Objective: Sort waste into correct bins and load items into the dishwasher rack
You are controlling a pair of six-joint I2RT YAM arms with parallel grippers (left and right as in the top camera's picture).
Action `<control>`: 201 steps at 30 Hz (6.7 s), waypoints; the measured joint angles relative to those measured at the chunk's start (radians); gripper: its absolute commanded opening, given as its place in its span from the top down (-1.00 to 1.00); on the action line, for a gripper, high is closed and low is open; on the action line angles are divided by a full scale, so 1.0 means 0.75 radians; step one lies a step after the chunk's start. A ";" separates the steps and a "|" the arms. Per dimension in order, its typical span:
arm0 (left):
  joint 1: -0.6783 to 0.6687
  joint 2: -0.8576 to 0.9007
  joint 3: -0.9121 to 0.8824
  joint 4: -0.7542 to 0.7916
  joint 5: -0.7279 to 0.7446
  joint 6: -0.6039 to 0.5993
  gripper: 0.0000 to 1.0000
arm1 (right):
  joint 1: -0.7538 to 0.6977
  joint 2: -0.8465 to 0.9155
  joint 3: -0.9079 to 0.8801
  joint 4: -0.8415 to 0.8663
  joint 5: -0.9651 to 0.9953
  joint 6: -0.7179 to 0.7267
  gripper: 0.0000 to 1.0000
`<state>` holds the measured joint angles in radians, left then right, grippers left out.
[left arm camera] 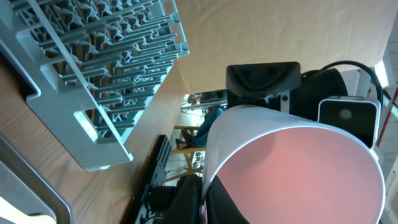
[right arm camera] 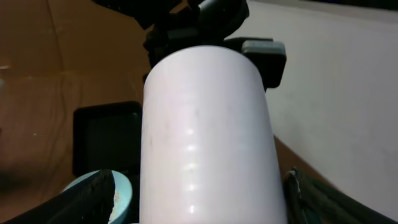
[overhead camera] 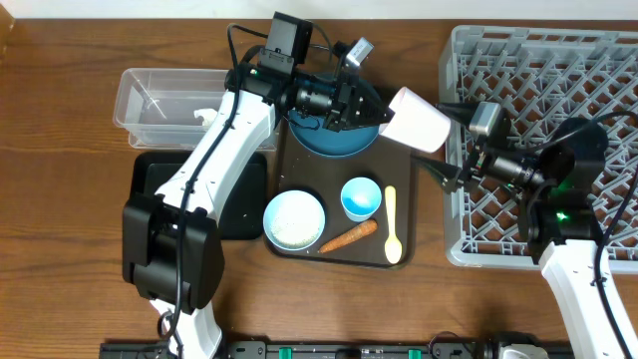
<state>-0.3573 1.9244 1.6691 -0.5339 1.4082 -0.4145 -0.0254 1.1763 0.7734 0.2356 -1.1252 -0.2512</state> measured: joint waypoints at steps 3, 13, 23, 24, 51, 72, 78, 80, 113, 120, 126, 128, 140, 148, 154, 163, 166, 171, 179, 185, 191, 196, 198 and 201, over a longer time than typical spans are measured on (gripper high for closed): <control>0.000 0.000 0.000 0.000 -0.001 -0.005 0.88 | 0.001 0.000 0.000 0.018 -0.001 -0.003 -0.48; 0.000 0.001 0.000 -0.001 0.001 -0.007 0.88 | 0.001 0.007 0.000 0.019 0.010 -0.005 -0.36; 0.000 0.001 0.000 -0.001 0.001 -0.011 0.88 | 0.001 0.018 0.000 0.016 0.009 -0.005 -0.49; 0.000 0.000 0.000 -0.001 0.001 -0.011 0.88 | 0.001 0.018 0.000 0.016 0.009 -0.005 -0.48; -0.002 0.001 0.002 -0.231 -0.587 0.045 0.66 | 0.001 0.019 0.003 -0.306 0.165 0.105 0.20; 0.047 -0.036 0.002 -0.246 -0.991 0.189 0.67 | 0.001 0.020 0.003 -0.528 0.261 0.263 0.38; 0.047 -0.038 0.002 -0.220 -0.809 0.190 0.68 | 0.001 0.020 0.003 -0.522 0.150 0.267 0.40; 0.047 -0.038 0.002 -0.220 -0.737 0.190 0.68 | 0.001 0.020 0.003 -0.516 0.125 0.268 0.41; -0.085 -0.038 0.002 -0.213 -0.346 0.209 0.69 | 0.007 0.020 0.003 -0.260 0.066 0.336 0.44; -0.085 -0.038 0.002 -0.211 -0.345 0.210 0.69 | 0.008 0.020 0.003 -0.205 0.063 0.375 0.46; -0.085 -0.038 0.002 -0.211 -0.349 0.210 0.69 | 0.008 0.020 0.003 -0.175 0.059 0.392 0.54; -0.085 -0.038 0.002 -0.211 -0.350 0.210 0.68 | 0.008 0.020 0.003 -0.171 0.057 0.392 0.56; -0.086 -0.038 -0.003 -0.313 -0.797 0.215 0.36 | 0.008 0.022 0.003 -0.174 0.055 0.437 0.73; -0.057 -0.038 -0.005 -0.330 -1.110 0.215 0.35 | 0.008 0.022 0.003 -0.285 0.142 0.460 0.98; 0.024 -0.038 -0.005 -0.389 -1.223 0.216 0.35 | 0.008 0.022 0.004 -0.433 0.312 0.463 0.98; 0.110 -0.068 -0.009 -0.600 -1.661 0.244 0.35 | 0.009 0.022 0.292 -1.076 0.770 0.409 0.98; 0.126 -0.123 -0.009 -0.629 -1.775 0.248 0.35 | 0.008 0.019 0.487 -1.278 1.023 0.388 0.98; 0.136 -0.221 -0.009 -0.643 -1.865 0.250 0.35 | -0.041 0.006 0.679 -1.461 1.335 0.374 0.98; 0.136 -0.252 -0.009 -0.650 -1.897 0.249 0.35 | -0.325 0.019 0.729 -1.546 1.531 0.374 0.99; 0.136 -0.252 -0.009 -0.650 -1.900 0.249 0.35 | -0.528 0.157 0.829 -1.679 1.648 0.410 0.98; 0.136 -0.252 -0.009 -0.650 -1.911 0.249 0.35 | -0.690 0.376 1.077 -1.801 1.689 0.436 0.98; 0.136 -0.252 -0.009 -0.650 -1.913 0.249 0.34 | -0.816 0.570 1.240 -1.825 1.706 0.462 0.98; 0.136 -0.252 -0.009 -0.650 -1.913 0.249 0.34 | -0.851 0.626 1.252 -1.823 1.708 0.470 0.98; 0.136 -0.252 -0.009 -0.650 -1.913 0.249 0.34 | -0.907 0.696 1.257 -1.819 1.707 0.499 0.98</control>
<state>-0.2550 1.7355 1.6627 -1.0214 -0.0269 -0.2276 -0.7055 1.6985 1.7161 -1.1290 0.1551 0.1234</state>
